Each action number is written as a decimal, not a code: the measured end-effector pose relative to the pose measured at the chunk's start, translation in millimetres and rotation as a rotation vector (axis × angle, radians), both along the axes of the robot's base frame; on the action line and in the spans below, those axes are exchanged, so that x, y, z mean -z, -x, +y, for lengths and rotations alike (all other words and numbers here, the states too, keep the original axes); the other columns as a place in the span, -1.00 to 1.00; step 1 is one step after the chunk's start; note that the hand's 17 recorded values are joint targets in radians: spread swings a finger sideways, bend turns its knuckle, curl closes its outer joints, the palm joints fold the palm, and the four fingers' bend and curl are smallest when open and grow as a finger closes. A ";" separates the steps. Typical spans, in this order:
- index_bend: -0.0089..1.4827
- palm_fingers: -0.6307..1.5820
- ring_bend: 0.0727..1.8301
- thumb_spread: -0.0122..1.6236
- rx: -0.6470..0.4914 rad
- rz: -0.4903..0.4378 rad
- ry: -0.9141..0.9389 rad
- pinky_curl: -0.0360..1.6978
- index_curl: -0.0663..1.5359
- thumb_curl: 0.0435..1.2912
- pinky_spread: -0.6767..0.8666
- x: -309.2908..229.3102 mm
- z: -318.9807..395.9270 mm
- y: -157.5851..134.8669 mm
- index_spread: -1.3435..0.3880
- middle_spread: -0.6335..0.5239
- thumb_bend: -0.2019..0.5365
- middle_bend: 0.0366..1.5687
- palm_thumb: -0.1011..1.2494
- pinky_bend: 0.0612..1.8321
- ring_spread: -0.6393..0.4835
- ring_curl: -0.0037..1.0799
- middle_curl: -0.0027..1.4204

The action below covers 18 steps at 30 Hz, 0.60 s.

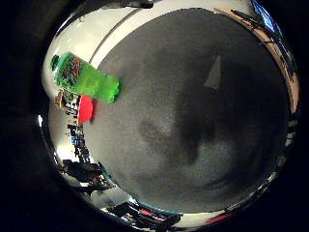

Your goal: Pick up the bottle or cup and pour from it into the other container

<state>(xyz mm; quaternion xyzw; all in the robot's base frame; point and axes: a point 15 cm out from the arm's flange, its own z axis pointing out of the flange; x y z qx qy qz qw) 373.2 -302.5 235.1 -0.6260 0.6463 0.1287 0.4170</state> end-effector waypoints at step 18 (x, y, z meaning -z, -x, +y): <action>-0.79 -0.41 -0.50 0.15 -0.049 -0.020 -0.076 -0.84 -0.61 -0.59 0.36 9.9 37.7 -36.8 0.33 0.31 -0.53 -0.72 -0.21 -0.20 0.39 -0.49 -0.52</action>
